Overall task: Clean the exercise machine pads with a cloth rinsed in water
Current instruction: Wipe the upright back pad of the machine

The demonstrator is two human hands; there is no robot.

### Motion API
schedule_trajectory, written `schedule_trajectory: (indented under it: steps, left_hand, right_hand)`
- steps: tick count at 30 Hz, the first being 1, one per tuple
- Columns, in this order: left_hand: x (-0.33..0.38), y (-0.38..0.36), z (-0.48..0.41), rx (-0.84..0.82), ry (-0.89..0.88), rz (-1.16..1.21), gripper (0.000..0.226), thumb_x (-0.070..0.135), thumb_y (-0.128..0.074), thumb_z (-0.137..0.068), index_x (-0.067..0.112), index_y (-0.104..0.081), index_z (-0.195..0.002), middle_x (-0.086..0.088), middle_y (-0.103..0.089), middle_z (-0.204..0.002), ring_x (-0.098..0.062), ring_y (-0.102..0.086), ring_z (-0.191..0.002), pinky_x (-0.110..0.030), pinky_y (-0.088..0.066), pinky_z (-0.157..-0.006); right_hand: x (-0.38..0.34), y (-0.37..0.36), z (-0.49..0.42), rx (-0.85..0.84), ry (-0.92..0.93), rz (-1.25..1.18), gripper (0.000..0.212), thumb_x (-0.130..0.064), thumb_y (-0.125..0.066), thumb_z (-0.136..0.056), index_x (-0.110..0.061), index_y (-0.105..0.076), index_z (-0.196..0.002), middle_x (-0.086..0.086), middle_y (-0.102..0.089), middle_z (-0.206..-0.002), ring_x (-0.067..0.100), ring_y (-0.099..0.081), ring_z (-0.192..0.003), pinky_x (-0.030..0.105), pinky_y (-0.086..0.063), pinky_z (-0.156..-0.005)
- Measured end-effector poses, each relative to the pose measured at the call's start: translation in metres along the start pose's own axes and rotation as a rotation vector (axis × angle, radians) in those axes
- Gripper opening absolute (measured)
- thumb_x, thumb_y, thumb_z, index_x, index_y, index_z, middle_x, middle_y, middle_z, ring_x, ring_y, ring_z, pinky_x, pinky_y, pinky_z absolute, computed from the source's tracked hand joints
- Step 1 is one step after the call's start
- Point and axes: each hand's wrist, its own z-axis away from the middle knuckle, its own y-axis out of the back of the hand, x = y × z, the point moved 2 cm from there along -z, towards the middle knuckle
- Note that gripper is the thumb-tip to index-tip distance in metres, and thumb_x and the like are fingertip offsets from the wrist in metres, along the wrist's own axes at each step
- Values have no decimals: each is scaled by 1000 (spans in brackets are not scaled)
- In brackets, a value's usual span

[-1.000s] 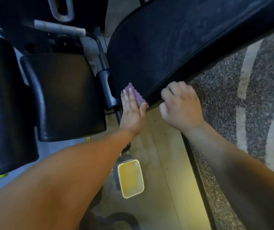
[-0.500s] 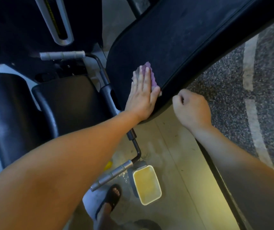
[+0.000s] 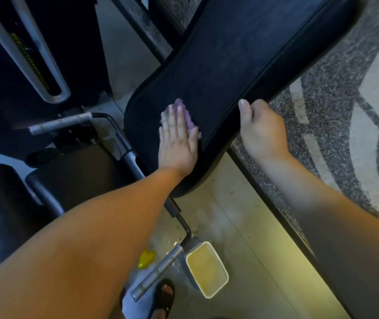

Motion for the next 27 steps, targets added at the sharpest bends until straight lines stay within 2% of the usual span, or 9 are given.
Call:
schedule_trajectory:
  steps: [3, 7, 10, 13, 15, 18, 21, 24, 27]
  left_hand:
    - [-30, -1, -1, -30, 171, 93, 68, 54, -9, -107, 19, 18, -159, -2, 24, -167, -19, 23, -153, -47, 4, -126]
    - [-26, 16, -29, 2, 301, 223, 67, 50, -13, -108, 18, 15, -160, -6, 22, -167, -25, 23, -153, -44, 9, -125]
    - [2, 34, -54, 8, 203, 184, 66, 50, -12, -108, 20, 16, -160, -6, 23, -167, -28, 25, -152, -46, 11, -125]
    - [51, 47, -79, -5, -12, 83, 67, 52, -8, -106, 20, 19, -159, -7, 25, -166, -31, 29, -150, -48, 13, -124]
    - [78, 51, -85, -4, -174, -2, 67, 50, -9, -107, 16, 17, -159, -11, 23, -166, -34, 28, -151, -49, 12, -124]
    - [62, 46, -71, -36, -406, -140, 65, 46, -14, -109, 18, 14, -160, -11, 20, -167, -32, 22, -153, -52, 5, -125]
    - [9, 35, -41, -91, -375, -225, 64, 48, -11, -109, 22, 20, -158, -8, 20, -168, -29, 22, -153, -54, -4, -125]
    - [-5, 25, -31, -117, -249, -215, 65, 50, -8, -108, 18, 18, -158, -10, 21, -167, -32, 22, -153, -54, -1, -125]
    - [18, 28, -39, -112, -219, -195, 66, 51, -6, -106, 17, 23, -155, -11, 24, -166, -34, 26, -151, -52, 7, -125]
  right_hand:
    - [-1, -4, -2, 18, 34, 122, 34, -37, -46, -108, -8, -47, -89, 10, -52, -72, 33, -50, -64, 36, -27, -55]
    - [-4, 1, -8, -9, 34, 220, 35, -36, -47, -107, -6, -48, -88, 13, -53, -69, 33, -47, -62, 36, -28, -55]
    - [-7, 1, -9, -14, 15, 262, 36, -36, -48, -107, -4, -50, -90, 17, -56, -73, 33, -47, -64, 36, -27, -56]
    - [-10, 1, -10, -18, 2, 266, 36, -35, -49, -106, -2, -52, -91, 22, -59, -75, 37, -52, -65, 35, -29, -55]
    - [-11, 3, -11, -42, 1, 277, 35, -35, -49, -106, -5, -50, -88, 19, -58, -73, 34, -49, -62, 35, -28, -54]
    - [-14, 8, -14, -108, -31, 292, 37, -36, -50, -106, -6, -50, -84, 15, -57, -72, 33, -50, -65, 35, -32, -56]
    - [-18, 16, -20, -220, -123, 262, 40, -36, -51, -106, -5, -52, -80, 12, -55, -70, 34, -53, -68, 35, -34, -56]
    - [-22, 26, -31, -332, -190, 215, 44, -36, -56, -104, -10, -51, -69, 10, -54, -65, 31, -53, -61, 31, -31, -50]
    - [-25, 37, -47, -480, -203, 198, 38, -36, -62, -101, -7, -65, -76, 11, -66, -74, 27, -62, -68, 33, -49, -59]
